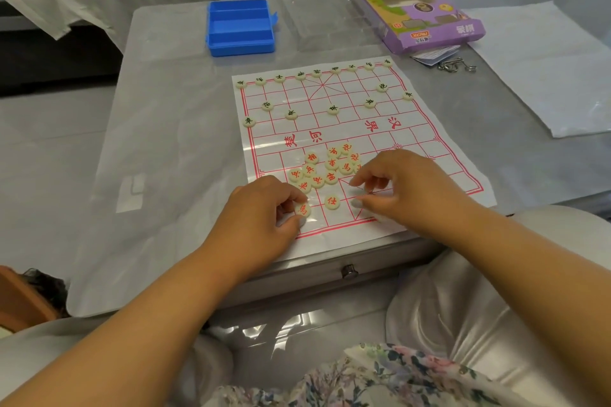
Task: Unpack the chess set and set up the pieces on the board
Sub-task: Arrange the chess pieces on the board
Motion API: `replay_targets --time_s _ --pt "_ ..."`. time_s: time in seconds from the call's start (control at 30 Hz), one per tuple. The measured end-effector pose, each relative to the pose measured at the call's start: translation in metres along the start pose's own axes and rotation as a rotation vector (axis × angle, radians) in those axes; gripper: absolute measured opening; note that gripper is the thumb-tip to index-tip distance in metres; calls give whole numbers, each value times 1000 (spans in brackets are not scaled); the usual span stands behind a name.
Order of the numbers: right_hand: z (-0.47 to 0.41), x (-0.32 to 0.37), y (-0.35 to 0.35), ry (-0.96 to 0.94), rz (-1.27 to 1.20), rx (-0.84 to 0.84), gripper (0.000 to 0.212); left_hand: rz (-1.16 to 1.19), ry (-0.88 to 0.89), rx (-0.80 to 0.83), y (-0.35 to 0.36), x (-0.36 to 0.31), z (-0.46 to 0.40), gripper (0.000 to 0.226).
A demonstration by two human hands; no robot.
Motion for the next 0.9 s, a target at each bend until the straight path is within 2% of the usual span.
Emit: replay_targets --time_s 0.2,0.43,0.9 --pt "-12 23 20 -34 88 -5 39 -20 7 0 0 1 -1 28" --pt "-10 23 23 -66 90 -17 31 -19 6 -2 0 3 -1 25" --pt "9 31 11 -197 14 -108 28 -10 -3 -9 1 3 -3 24"
Point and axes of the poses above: each hand's wrist, its own z-axis away from the middle knuckle, its own y-axis out of the palm, x = y × z, the point moved 7 cm from there along -z, towards the middle knuckle
